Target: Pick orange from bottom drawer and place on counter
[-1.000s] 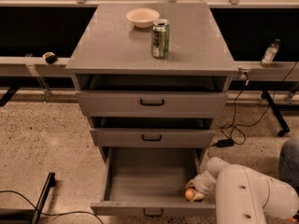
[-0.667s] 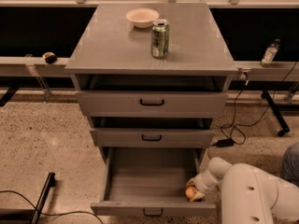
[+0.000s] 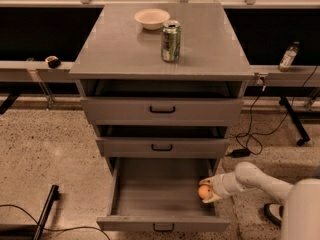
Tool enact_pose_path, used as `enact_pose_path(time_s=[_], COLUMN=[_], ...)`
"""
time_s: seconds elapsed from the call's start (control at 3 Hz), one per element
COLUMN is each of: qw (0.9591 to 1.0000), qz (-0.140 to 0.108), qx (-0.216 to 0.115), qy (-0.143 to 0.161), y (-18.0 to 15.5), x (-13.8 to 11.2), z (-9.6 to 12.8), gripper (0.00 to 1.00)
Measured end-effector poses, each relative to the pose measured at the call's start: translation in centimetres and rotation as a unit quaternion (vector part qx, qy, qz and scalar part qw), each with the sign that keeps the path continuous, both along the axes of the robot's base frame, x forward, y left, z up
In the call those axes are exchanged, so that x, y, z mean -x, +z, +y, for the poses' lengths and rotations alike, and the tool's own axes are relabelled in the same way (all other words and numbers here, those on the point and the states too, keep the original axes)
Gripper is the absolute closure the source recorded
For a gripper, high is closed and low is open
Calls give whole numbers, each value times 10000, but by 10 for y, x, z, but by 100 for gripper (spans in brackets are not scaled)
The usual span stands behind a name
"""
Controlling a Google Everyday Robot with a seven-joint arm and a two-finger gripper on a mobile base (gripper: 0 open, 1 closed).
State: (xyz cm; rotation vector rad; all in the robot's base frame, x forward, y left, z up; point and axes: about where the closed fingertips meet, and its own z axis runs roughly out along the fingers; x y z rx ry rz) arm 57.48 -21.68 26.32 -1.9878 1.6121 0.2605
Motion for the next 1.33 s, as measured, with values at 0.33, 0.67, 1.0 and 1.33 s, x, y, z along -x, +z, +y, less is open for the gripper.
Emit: enact_pose_path(time_s=[0.33, 0.67, 1.0, 1.33], qw=[9940, 9776, 9725, 9727], qz=[-714, -1452, -1600, -1592], qx=[-815, -1414, -1535, -1533], qy=[118, 574, 718, 713], y=[85, 177, 192, 191], x=[-3, 4, 6, 6], z=[4, 15, 23, 23], gripper=[100, 100, 100, 100])
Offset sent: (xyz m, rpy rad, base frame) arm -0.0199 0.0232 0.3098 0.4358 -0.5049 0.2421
